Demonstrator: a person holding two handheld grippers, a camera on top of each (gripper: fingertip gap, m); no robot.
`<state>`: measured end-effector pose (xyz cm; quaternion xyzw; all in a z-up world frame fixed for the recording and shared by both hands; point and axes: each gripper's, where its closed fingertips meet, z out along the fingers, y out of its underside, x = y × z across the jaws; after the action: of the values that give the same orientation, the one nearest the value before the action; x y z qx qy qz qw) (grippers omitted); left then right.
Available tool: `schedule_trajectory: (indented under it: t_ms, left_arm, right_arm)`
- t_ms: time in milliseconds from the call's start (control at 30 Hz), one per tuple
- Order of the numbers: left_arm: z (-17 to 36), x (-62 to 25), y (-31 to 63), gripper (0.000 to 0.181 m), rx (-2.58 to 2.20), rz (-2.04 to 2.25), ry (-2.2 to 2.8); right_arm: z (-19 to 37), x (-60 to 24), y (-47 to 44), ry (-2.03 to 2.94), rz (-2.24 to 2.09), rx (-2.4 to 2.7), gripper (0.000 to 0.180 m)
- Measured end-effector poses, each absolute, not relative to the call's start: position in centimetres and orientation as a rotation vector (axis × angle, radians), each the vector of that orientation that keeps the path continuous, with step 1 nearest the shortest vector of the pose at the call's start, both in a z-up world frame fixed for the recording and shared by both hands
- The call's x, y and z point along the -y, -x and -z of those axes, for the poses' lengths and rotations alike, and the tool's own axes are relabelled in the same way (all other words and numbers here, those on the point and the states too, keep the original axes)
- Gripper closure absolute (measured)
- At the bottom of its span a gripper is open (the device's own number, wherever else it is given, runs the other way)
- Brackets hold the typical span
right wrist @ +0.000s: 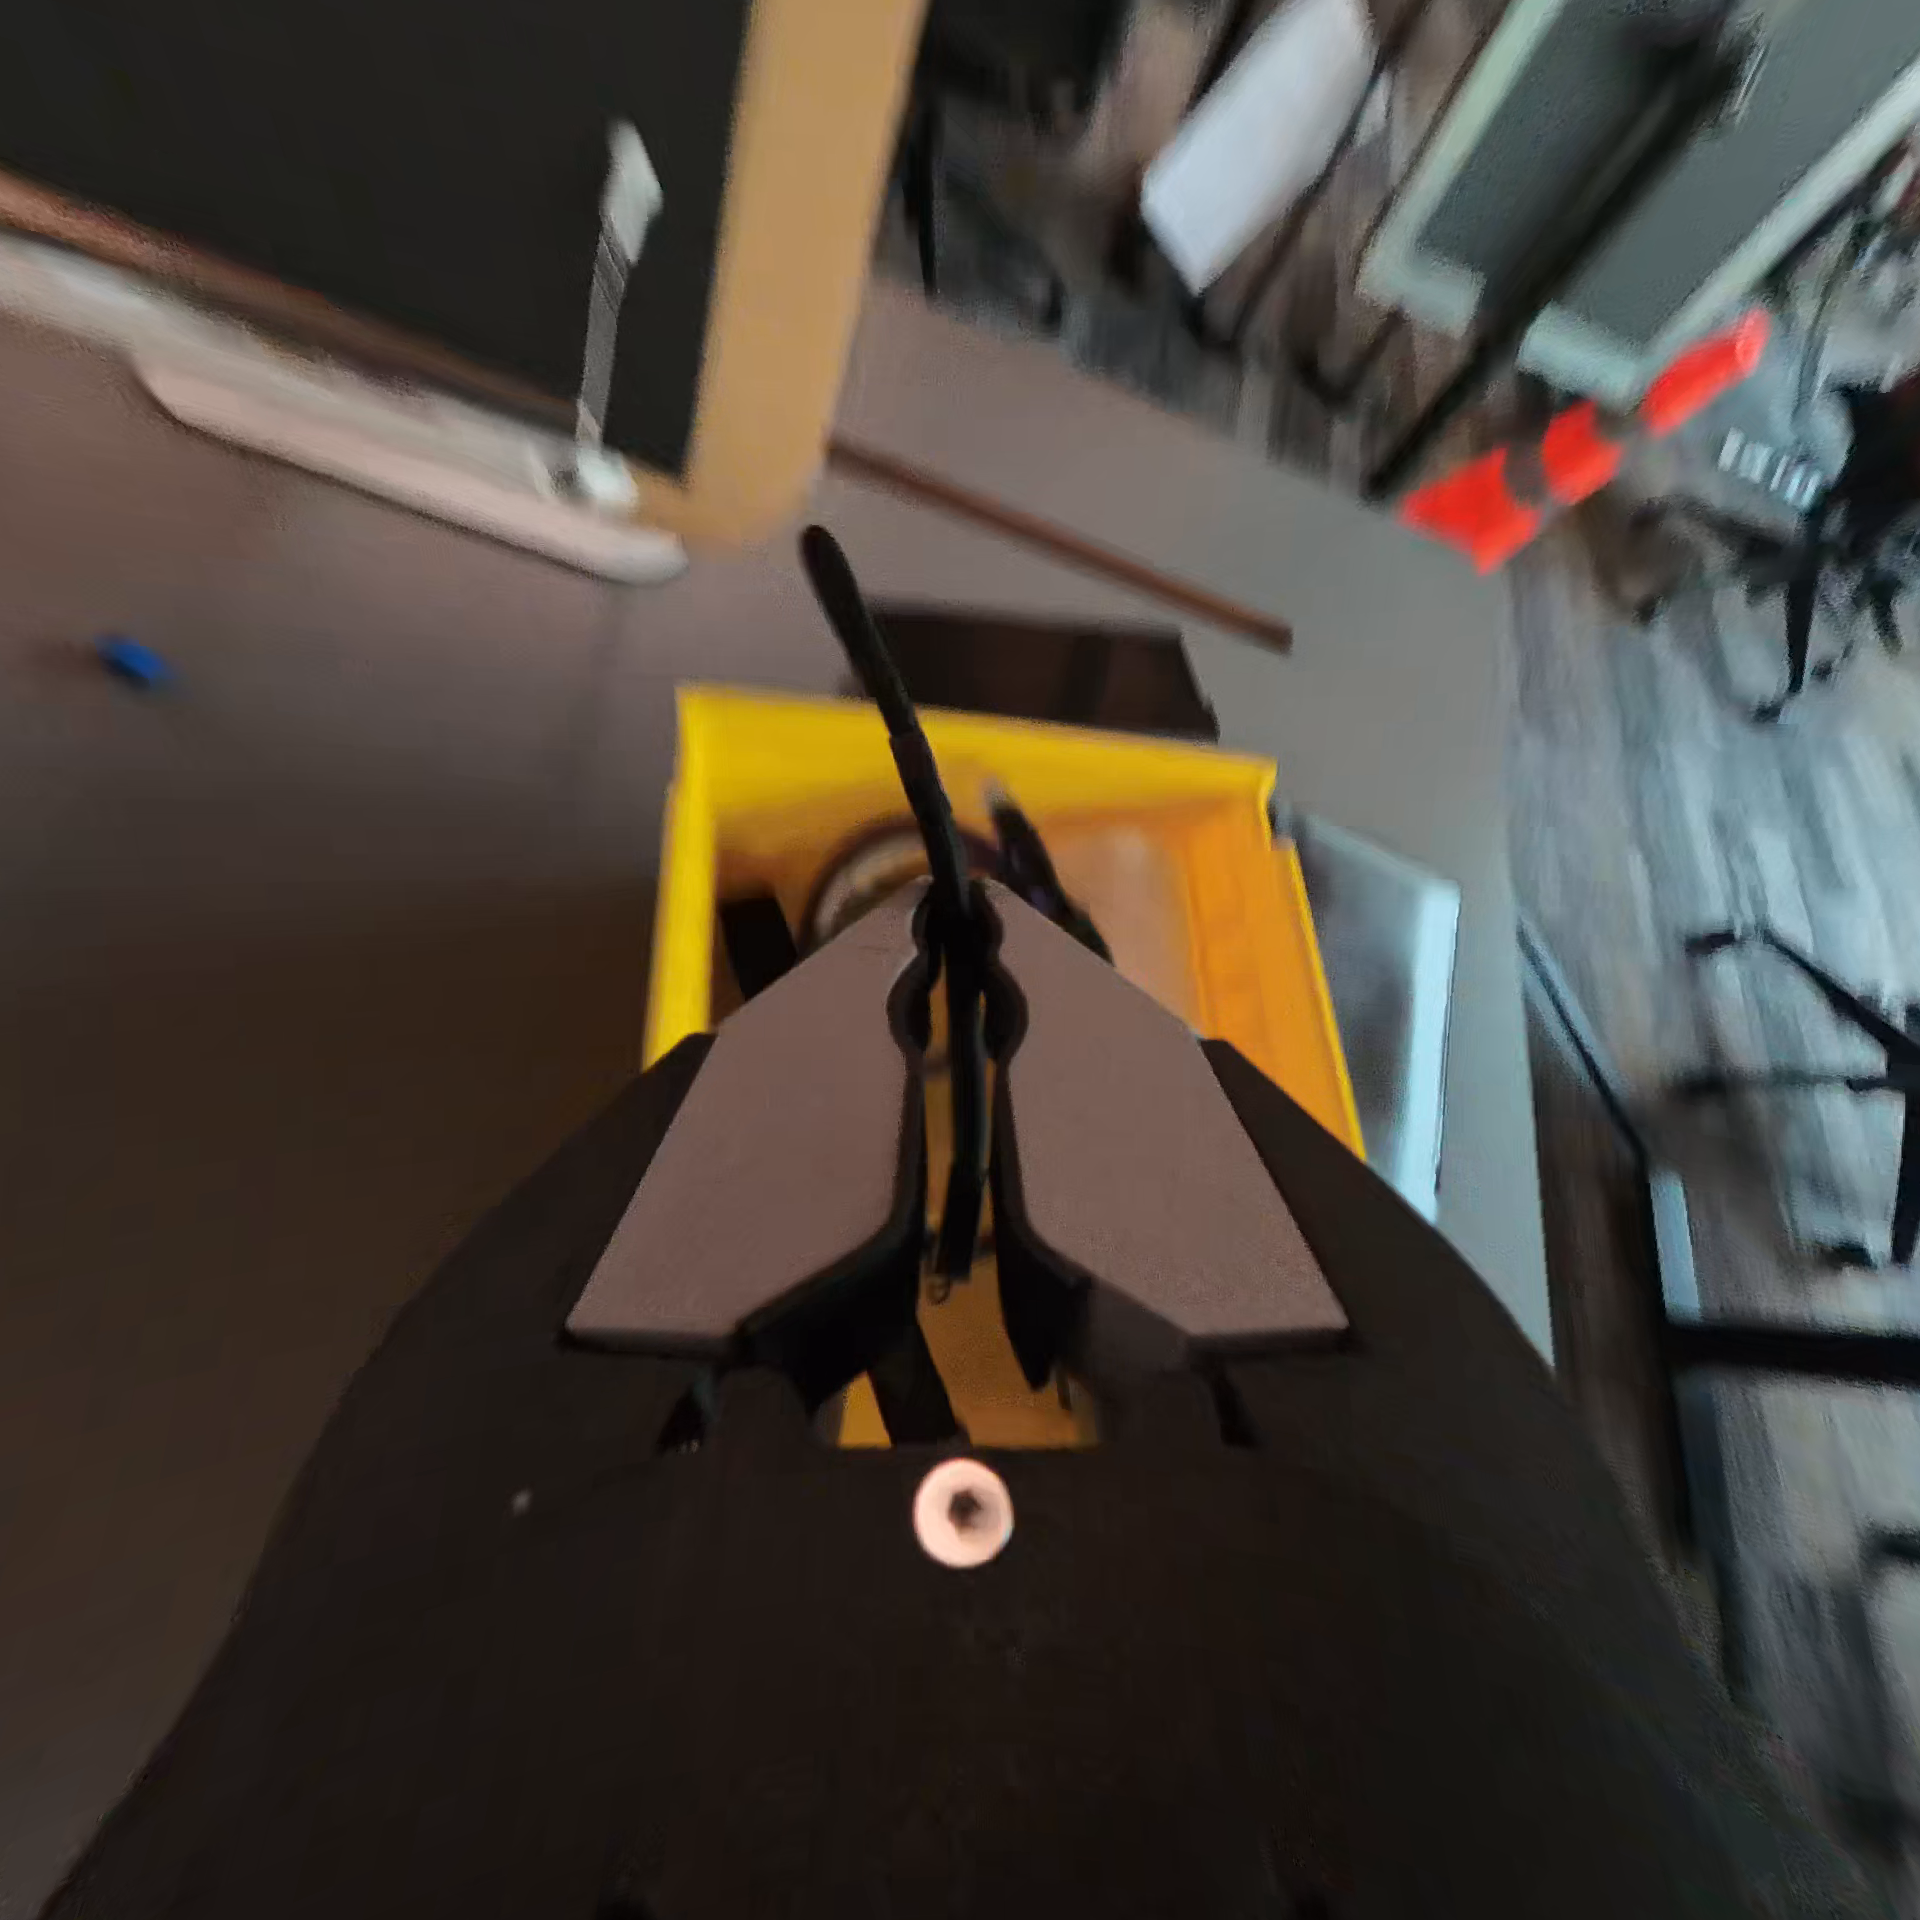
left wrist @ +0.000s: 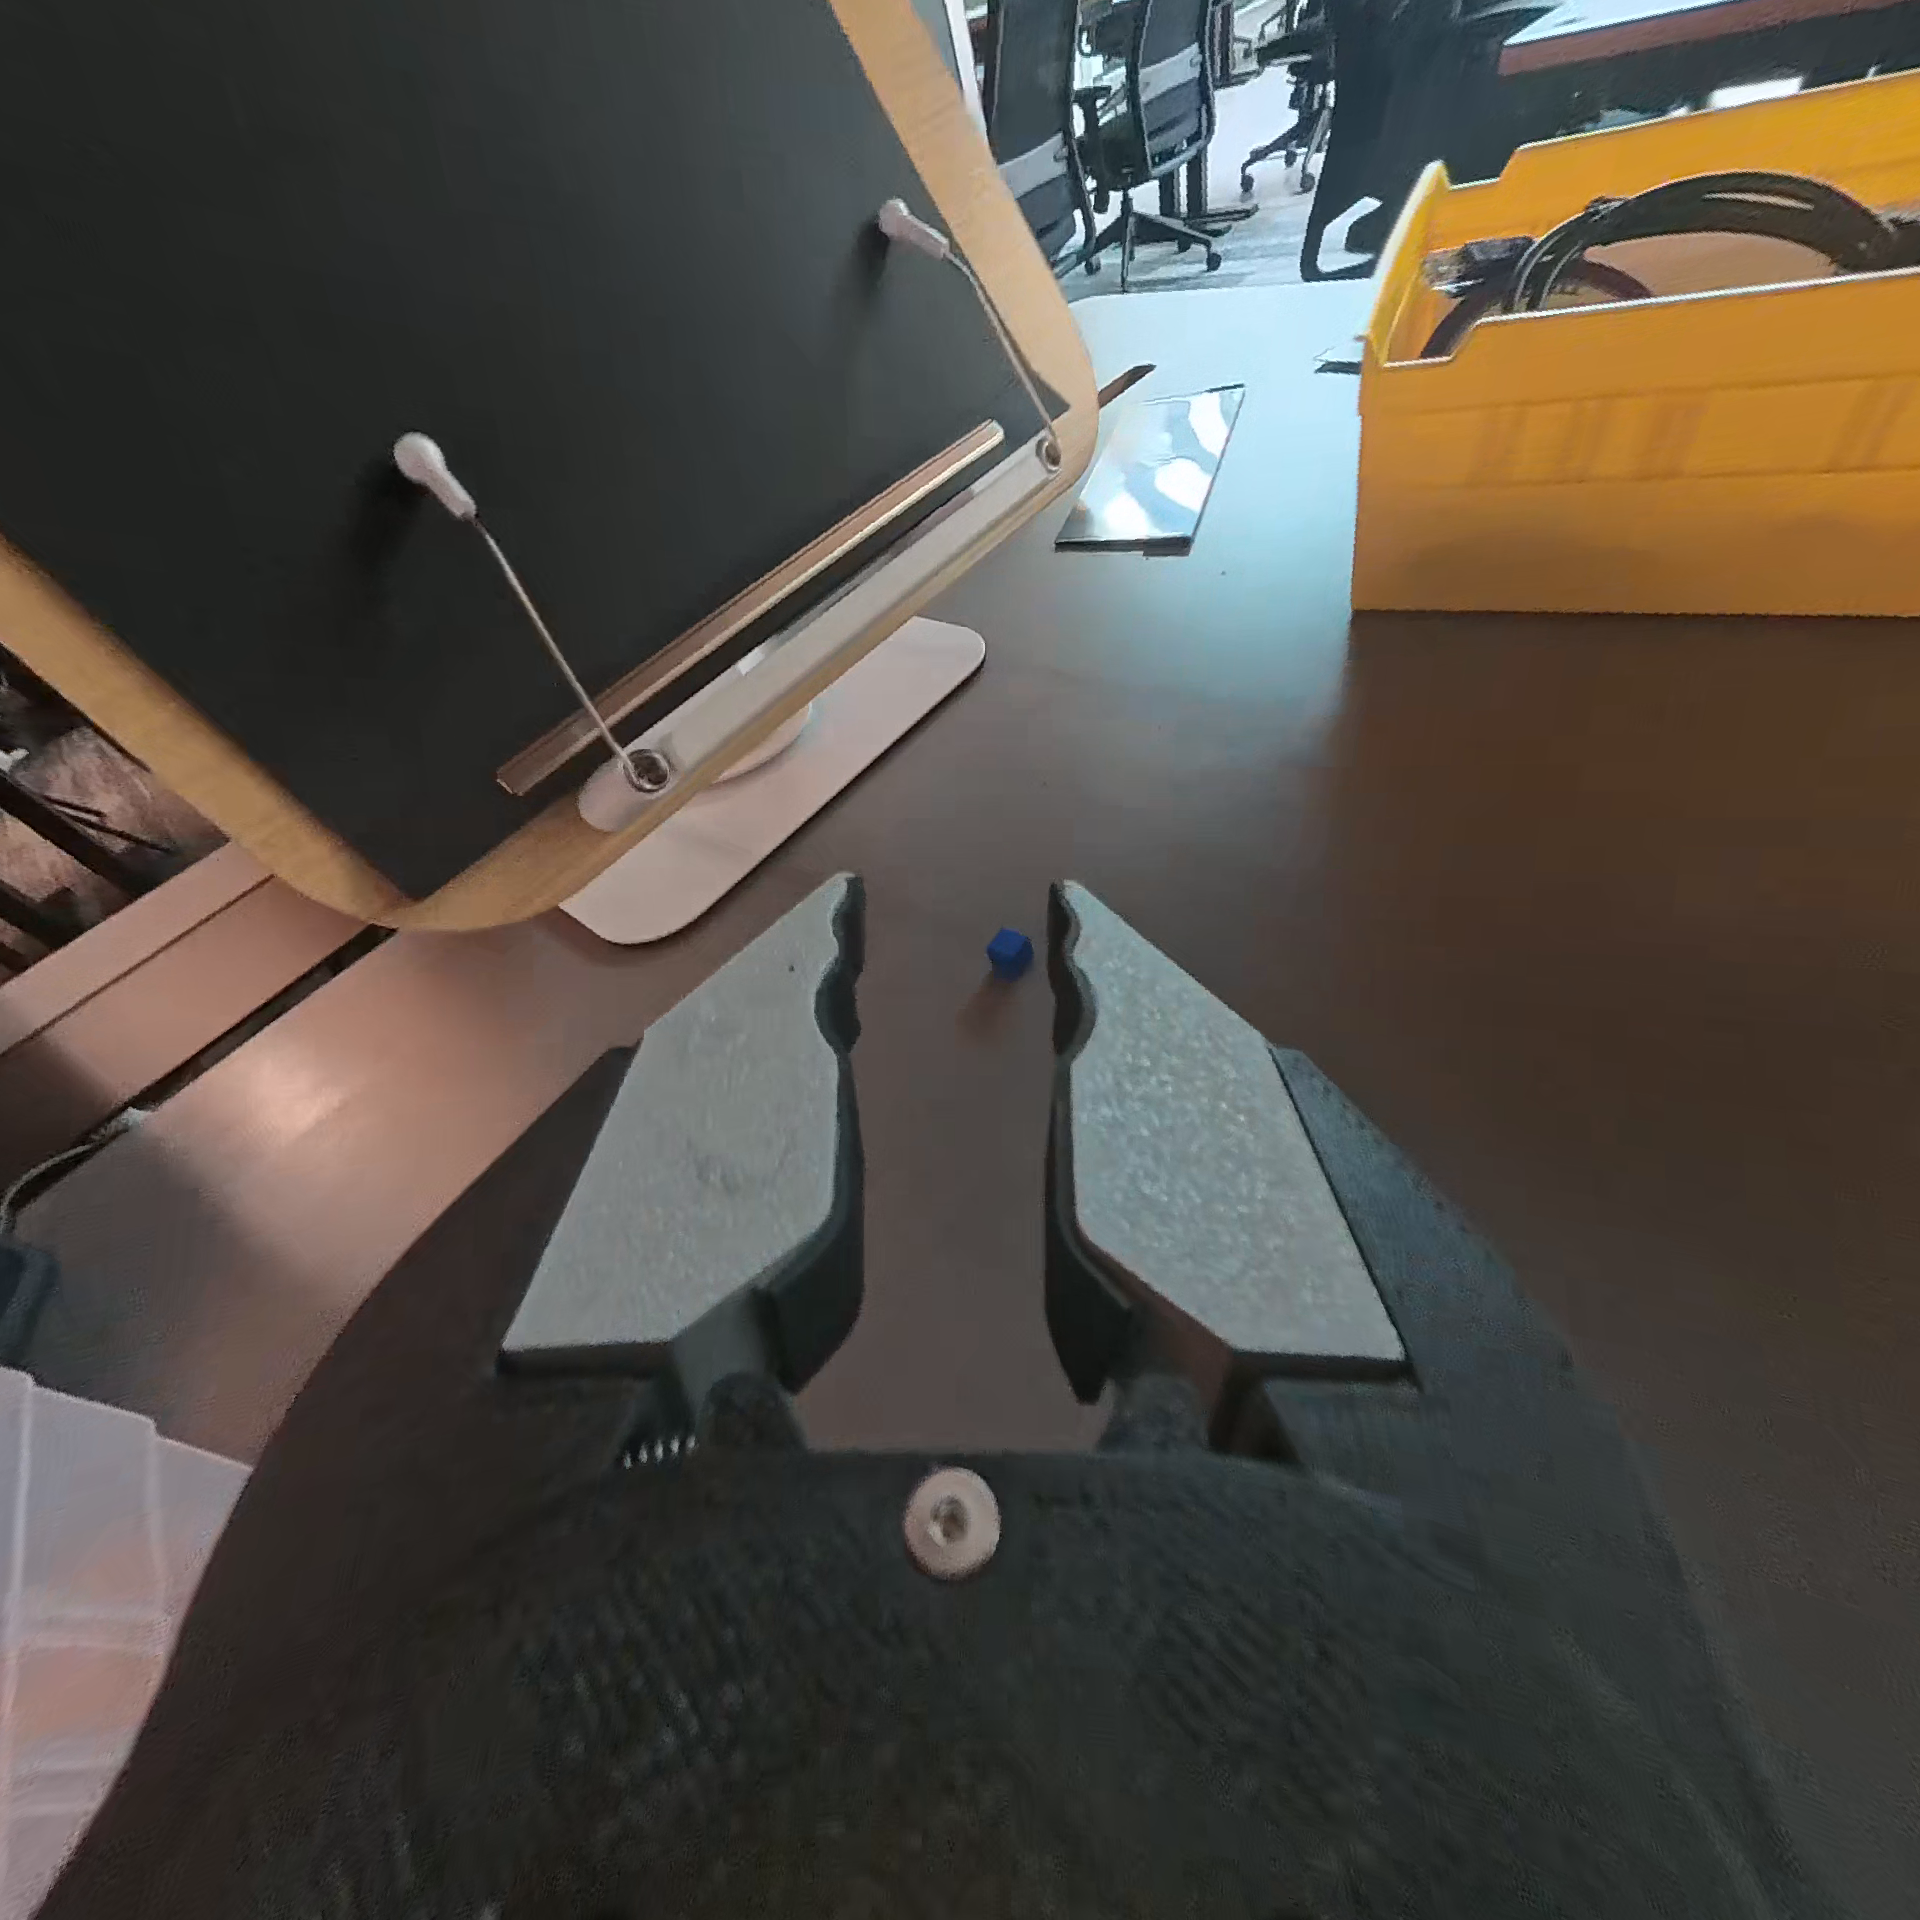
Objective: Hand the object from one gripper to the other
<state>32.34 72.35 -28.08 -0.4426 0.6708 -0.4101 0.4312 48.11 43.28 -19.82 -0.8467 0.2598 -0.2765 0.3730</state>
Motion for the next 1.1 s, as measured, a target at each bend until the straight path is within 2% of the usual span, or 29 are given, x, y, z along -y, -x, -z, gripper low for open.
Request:
schedule_trajectory:
  t_ms: [67,100,167,267,400,533,600,733,800,967,1100]
  left_arm:
    - [28.6,-72.8,-32.5,0.15,-1.673,1.02,1.146]
    - [28.9,-73.1,-32.5,0.149,-1.676,1.012,1.165]
    - [29.4,-73.7,-32.6,0.149,-1.672,0.997,1.2]
    - [29.7,-74.2,-32.6,0.15,-1.661,1.011,1.244]
    - [30.5,-74.7,-32.8,0.15,-1.671,0.998,1.286]
    - [31.3,-75.2,-32.9,0.15,-1.68,0.972,1.316]
    - [31.4,-75.5,-33.0,0.15,-1.668,0.975,1.337]
    - [31.2,-76.1,-32.9,0.149,-1.648,0.984,1.36]
    - [31.1,-76.4,-32.9,0.149,-1.643,0.968,1.35]
    - [31.1,-76.6,-33.0,0.149,-1.647,0.953,1.346]
    - [31.7,-77.0,-33.1,0.149,-1.667,0.903,1.343]
  right_arm:
    - [24.6,-41.9,-47.8,2.347,0.598,-0.717,0.148]
    - [26.4,-41.6,-47.3,2.421,0.544,-0.722,0.141]
    - [27.5,-40.8,-47.3,2.468,0.565,-0.756,0.137]
    - [24.0,-42.8,-46.9,2.33,0.605,-0.707,0.137]
    - [19.7,-49.5,-43.4,2.142,0.491,-0.511,0.13]
    - [21.9,-57.3,-38.5,2.114,0.228,-0.353,0.134]
    - [24.8,-61.3,-36.3,2.115,0.098,-0.316,0.135]
    - [32.1,-67.5,-35.4,2.173,0.097,-0.331,0.142]
    - [34.7,-69.3,-36.1,2.218,0.168,-0.357,0.142]
    - [36.3,-71.8,-37.0,2.268,0.189,-0.384,0.139]
    - [37.7,-72.2,-38.1,2.299,0.219,-0.411,0.149]
